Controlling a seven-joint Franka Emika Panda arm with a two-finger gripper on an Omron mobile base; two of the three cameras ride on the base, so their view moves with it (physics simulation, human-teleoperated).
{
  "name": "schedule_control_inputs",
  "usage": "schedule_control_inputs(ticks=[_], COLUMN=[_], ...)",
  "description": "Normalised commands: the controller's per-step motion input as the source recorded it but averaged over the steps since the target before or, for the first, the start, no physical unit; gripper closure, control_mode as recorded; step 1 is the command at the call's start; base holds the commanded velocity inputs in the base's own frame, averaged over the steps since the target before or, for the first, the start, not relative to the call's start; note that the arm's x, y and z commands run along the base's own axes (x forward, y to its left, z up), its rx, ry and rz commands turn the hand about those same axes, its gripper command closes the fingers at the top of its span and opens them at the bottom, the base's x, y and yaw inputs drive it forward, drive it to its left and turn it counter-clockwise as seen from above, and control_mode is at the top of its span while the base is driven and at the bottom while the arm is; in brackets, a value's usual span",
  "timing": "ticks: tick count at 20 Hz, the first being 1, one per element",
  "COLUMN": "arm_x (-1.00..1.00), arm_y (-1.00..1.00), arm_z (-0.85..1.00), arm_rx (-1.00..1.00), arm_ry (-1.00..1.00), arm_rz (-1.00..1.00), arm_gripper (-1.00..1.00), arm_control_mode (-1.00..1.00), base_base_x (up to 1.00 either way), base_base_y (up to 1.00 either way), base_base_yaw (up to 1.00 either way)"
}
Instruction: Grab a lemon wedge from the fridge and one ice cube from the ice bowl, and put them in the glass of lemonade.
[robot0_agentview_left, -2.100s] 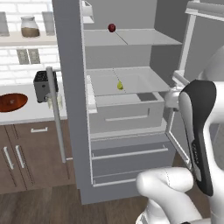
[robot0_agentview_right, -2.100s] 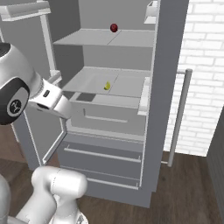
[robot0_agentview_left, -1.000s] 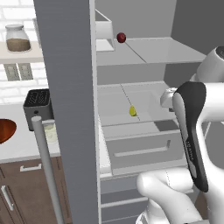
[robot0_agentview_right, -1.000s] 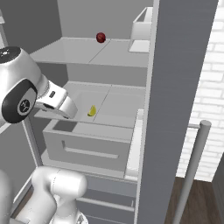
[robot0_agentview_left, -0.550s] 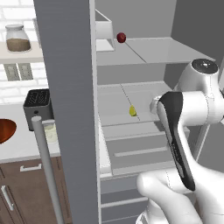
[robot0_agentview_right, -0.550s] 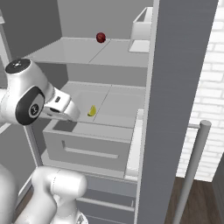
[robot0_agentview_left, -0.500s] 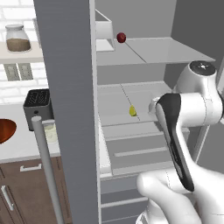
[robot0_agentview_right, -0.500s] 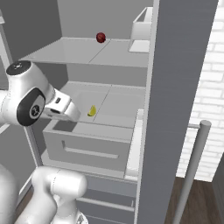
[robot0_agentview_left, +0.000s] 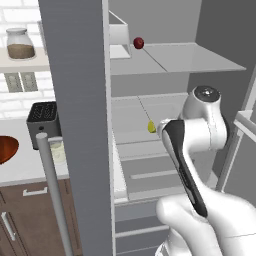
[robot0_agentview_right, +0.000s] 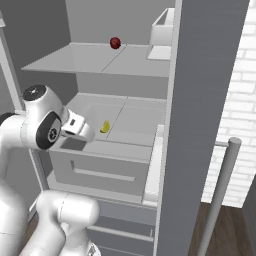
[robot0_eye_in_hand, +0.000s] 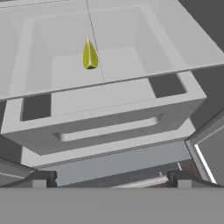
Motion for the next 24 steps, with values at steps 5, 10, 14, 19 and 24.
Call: schedule_control_inputs(ticks=[5, 10, 14, 19, 24], arm_x=[1.0, 0.86, 0.52, 0.6, 0.58], arm_y=[0.0, 0.0, 0.0, 0.0, -0.04], arm_z=[0.03, -0.12, -0.59, -0.61, -0.28], arm_rx=[0.01, 0.0, 0.0, 0.0, 0.0], arm_ry=[0.17, 0.18, 0.07, 0.09, 0.05], arm_rz=[0.0, 0.0, 0.01, 0.01, 0.01], arm_gripper=[-1.0, -1.0, -1.0, -1.0, -1.0], arm_control_mode=[-1.0, -1.0, -1.0, -1.0, -1.0], base_base_x=[0.0, 0.0, 0.0, 0.0, 0.0], base_base_y=[0.0, 0.0, 0.0, 0.0, 0.0], base_base_yaw=[0.0, 0.0, 0.0, 0.0, 0.0])
